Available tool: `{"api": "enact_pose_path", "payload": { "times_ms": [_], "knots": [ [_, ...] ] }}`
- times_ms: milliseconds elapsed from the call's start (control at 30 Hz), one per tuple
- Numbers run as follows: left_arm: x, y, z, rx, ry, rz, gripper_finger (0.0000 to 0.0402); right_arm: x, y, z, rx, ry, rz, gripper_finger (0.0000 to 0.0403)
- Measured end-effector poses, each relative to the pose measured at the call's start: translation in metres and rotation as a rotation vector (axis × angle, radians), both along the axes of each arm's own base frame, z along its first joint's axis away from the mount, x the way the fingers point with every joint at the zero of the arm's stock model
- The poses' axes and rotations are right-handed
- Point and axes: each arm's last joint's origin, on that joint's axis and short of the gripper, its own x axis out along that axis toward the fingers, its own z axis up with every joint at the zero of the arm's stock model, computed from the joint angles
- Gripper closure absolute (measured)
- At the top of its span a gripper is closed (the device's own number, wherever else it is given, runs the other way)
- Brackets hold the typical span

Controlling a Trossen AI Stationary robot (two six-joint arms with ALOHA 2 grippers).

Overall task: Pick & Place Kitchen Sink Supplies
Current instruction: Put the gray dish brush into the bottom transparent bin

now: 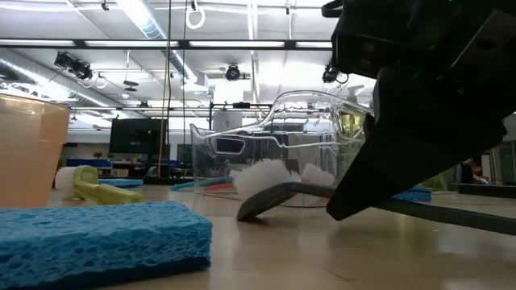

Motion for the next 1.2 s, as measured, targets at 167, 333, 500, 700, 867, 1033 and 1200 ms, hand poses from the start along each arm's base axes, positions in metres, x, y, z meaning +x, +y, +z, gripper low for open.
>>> {"api": "enact_pose_path", "payload": {
  "times_ms": [167, 333, 500, 700, 867, 1033, 1200],
  "knots": [
    [0.0, 0.0, 0.0, 0.0, 0.0, 0.0, 0.0374, 0.0, 0.0, 0.0, 0.026, 0.005, -0.007, 0.0353],
    [0.0, 0.0, 0.0, 0.0, 0.0, 0.0, 0.0374, -0.001, 0.001, 0.0, 0.02, 0.005, 0.002, 0.0357],
    [0.0, 0.0, 0.0, 0.0, 0.0, 0.0, 0.0374, -0.001, 0.001, 0.0, 0.017, 0.008, 0.004, 0.0345],
    [0.0, 0.0, 0.0, 0.0, 0.0, 0.0, 0.0374, -0.004, 0.004, 0.005, 0.018, 0.006, 0.014, 0.0359],
    [0.0, 0.0, 0.0, 0.0, 0.0, 0.0, 0.0374, -0.008, 0.007, 0.015, 0.028, -0.007, 0.026, 0.036],
    [0.0, 0.0, 0.0, 0.0, 0.0, 0.0, 0.0374, -0.011, 0.009, 0.028, 0.044, -0.031, 0.037, 0.036],
    [0.0, 0.0, 0.0, 0.0, 0.0, 0.0, 0.0374, -0.014, 0.008, 0.047, 0.074, -0.072, 0.039, 0.036]
  ]
}}
